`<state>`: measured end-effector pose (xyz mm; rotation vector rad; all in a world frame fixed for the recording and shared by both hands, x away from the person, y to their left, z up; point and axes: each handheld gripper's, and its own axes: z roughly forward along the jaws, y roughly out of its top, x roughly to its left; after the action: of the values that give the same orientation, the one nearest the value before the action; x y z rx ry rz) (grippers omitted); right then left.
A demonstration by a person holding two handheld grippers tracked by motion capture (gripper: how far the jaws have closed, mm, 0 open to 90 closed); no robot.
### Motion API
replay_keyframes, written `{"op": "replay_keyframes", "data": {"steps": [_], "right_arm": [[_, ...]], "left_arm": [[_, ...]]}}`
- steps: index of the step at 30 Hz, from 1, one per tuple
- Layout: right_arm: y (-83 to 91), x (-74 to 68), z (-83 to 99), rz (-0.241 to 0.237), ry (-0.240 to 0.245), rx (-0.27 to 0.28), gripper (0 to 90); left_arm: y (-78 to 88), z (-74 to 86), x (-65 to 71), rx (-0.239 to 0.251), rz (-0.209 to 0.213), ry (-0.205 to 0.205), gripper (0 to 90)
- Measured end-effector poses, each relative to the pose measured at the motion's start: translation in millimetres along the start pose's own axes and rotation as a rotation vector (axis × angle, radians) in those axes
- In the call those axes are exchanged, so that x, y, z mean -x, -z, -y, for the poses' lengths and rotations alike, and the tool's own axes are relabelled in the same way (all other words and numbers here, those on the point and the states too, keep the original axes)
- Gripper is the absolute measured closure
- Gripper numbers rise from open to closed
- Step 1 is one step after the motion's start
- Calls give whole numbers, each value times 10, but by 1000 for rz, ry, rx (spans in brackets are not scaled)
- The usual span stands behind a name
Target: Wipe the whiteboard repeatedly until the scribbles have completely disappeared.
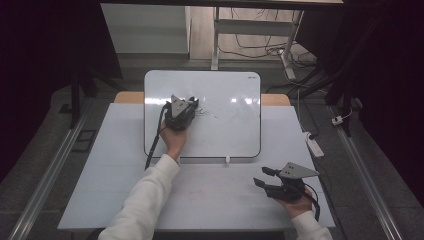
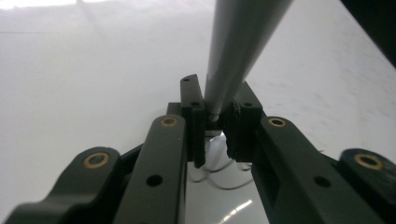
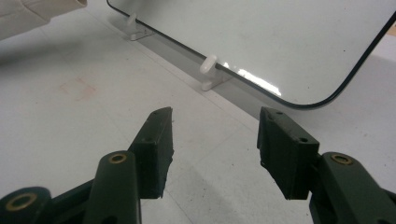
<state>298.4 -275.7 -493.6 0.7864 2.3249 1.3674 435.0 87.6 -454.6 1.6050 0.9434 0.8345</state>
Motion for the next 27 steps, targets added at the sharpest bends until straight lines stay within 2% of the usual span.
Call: {"op": "replay_keyframes", "data": {"steps": [3, 5, 6, 7, 8, 9, 11, 13, 15, 17, 18, 19, 20, 22, 23, 24, 25, 26, 27], "right_arm": [[-7, -15, -11, -2, 6, 0, 453], [-16, -16, -12, -7, 7, 0, 453], [-18, -15, -11, -7, 8, -2, 452], [-18, -15, -11, -7, 8, -2, 452], [-9, -15, -9, -7, 7, -1, 452], [-4, -15, -9, -5, 8, 1, 452], [11, -9, -9, -5, 5, 5, 452], [10, -3, -8, -4, 1, 7, 452], [2, -5, -9, -6, 1, 4, 452], [-9, -20, -13, -7, 7, 1, 452], [-10, -29, -15, -7, 9, 0, 452], [-11, -32, -18, -7, 11, 0, 452], [-10, -32, -21, -7, 12, 0, 452], [-5, -19, -18, -7, 7, 4, 451], [-1, -11, -13, -8, 4, 4, 451], [5, -3, -7, -8, 4, 3, 451], [11, -2, -1, -7, 1, 4, 451], [19, 1, 3, -6, 2, 4, 451], [26, 2, 4, -6, 2, 5, 451]], "left_arm": [[-21, 11, 123, -18, 24, -34, 783], [-11, 17, 112, -17, 25, -38, 783], [34, 17, -31, -7, 4, -7, 783], [34, 17, -31, -7, 4, -7, 783], [61, 12, -125, -1, -8, 15, 783], [118, 3, -279, 6, -26, 53, 783], [177, 24, -374, 4, -26, 64, 783], [207, 77, -350, 2, -19, 49, 783], [180, 127, -258, 5, 17, 55, 783], [100, 140, -109, 4, 60, 66, 783], [100, 140, -109, 4, 60, 66, 783], [34, 129, 71, -4, 84, 26, 783], [27, 125, 116, -5, 80, 6, 783], [61, 125, 28, -4, 72, 19, 783], [61, 125, 28, -4, 72, 19, 783], [145, 127, -186, 8, 26, 62, 783], [145, 127, -186, 8, 26, 62, 783], [218, 134, -373, 26, 3, 121, 783], [228, 139, -400, 28, 5, 137, 783]]}}
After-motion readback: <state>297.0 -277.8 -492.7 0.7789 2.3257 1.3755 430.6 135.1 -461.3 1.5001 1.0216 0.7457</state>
